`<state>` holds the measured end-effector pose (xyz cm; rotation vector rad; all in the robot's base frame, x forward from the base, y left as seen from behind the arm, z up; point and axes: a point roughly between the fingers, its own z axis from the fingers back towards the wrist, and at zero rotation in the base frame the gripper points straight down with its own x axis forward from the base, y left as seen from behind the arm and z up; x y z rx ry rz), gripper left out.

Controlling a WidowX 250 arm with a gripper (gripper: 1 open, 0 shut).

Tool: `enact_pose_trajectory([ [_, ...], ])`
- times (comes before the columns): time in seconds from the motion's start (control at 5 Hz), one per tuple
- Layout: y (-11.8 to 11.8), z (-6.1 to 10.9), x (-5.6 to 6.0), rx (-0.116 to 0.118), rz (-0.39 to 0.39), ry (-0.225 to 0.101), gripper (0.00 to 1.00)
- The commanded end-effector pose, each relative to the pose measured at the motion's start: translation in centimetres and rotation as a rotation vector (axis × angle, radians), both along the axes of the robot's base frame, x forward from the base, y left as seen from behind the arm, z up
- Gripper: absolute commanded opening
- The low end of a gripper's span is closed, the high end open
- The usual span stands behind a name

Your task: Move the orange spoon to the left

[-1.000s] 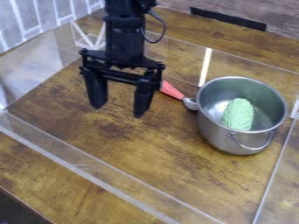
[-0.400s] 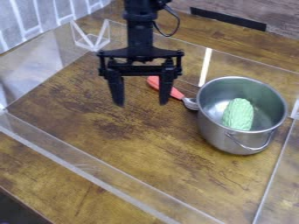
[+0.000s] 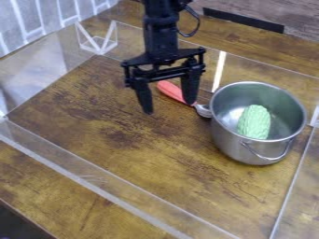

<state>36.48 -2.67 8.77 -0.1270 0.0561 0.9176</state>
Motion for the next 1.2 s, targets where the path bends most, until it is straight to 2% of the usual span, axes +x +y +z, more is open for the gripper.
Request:
enact_pose_trajectory([
  [0.0,0.9,1.6,2.1,-0.014,0.151,-0.095,1.00],
  [0.2,1.4,1.3,3.2,-0.028,0.259,-0.123,1.00],
  [0.4,1.9,1.1,4.4,-0.038,0.319,-0.148,1.00],
  [0.6,2.2,1.0,5.3,-0.046,0.365,-0.167,1.00],
  [1.0,3.2,0.9,6.7,-0.043,0.424,-0.206,1.00],
])
